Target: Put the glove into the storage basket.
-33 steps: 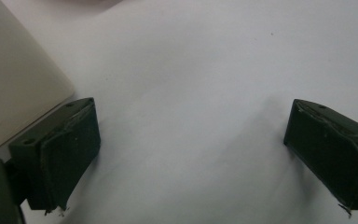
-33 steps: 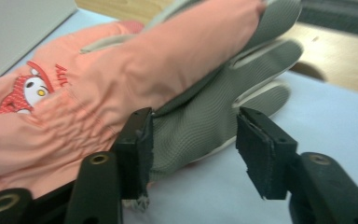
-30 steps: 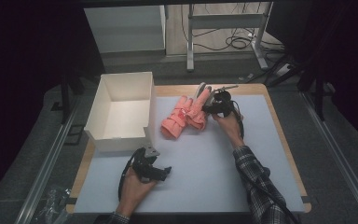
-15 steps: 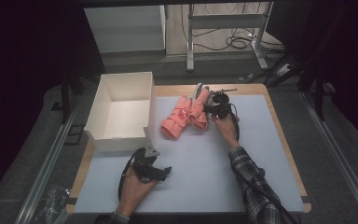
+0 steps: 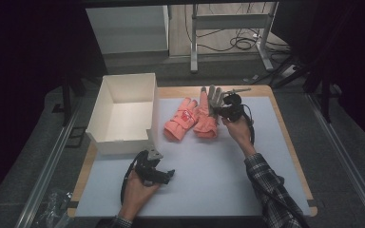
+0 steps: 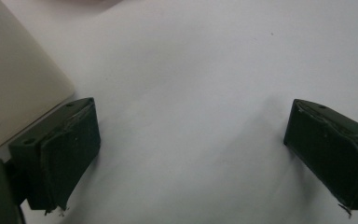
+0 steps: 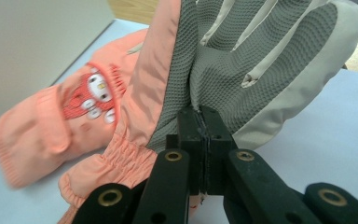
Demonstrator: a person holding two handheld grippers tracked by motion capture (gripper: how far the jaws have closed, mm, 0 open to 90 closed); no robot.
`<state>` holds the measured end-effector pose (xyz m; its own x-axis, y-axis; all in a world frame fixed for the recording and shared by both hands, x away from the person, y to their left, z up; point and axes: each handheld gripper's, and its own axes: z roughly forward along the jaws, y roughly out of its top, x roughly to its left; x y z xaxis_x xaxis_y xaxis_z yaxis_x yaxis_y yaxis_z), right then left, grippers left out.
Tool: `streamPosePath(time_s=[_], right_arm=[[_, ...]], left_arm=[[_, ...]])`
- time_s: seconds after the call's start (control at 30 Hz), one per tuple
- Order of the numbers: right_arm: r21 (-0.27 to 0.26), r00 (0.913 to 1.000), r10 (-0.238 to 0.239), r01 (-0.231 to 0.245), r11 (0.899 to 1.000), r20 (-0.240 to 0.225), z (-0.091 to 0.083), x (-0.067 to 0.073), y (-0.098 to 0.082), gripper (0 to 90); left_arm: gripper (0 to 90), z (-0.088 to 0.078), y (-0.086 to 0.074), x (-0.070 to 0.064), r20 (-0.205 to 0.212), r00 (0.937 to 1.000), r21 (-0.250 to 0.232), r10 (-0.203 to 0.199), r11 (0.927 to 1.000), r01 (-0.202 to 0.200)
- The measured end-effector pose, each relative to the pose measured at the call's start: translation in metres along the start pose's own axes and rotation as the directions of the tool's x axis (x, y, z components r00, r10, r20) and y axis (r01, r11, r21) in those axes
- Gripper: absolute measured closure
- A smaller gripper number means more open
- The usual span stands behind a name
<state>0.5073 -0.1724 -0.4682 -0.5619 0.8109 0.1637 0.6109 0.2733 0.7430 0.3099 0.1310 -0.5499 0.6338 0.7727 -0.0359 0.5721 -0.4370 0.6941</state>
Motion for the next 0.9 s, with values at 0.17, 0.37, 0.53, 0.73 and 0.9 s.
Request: streamPosePath(time_s=[0.17,0.37,0.53,0.73,0.9], right_arm=[[-0.005,0.9983,0.001,-0.001,1.000,-0.058,-0.022,0.007,-0.007,88.3],[0.001,0.9934,-0.020,0.020,1.000,-0.113,-0.050,0.022,-0.024,88.2],[0.006,0.9862,-0.032,0.033,0.999,-0.162,-0.072,0.035,-0.044,88.2],[0.026,0.9765,-0.035,0.041,0.999,-0.213,-0.093,0.049,-0.074,88.2],[0.049,0.9710,-0.042,0.055,0.997,-0.236,-0.101,0.064,-0.099,88.2]], left_arm=[[3.5,0.000,0.000,0.000,0.001,1.0000,-0.001,-0.001,1.0000,0.001],[3.5,0.000,0.000,0.000,0.001,1.0000,0.000,-0.002,1.0000,0.002],[3.5,0.000,0.000,0.000,0.000,1.0000,0.000,-0.001,1.0000,0.001],[3.5,0.000,0.000,0.000,0.000,1.0000,-0.002,-0.001,1.0000,0.001],[3.5,0.000,0.000,0.000,0.000,1.0000,-0.005,-0.004,1.0000,0.004]])
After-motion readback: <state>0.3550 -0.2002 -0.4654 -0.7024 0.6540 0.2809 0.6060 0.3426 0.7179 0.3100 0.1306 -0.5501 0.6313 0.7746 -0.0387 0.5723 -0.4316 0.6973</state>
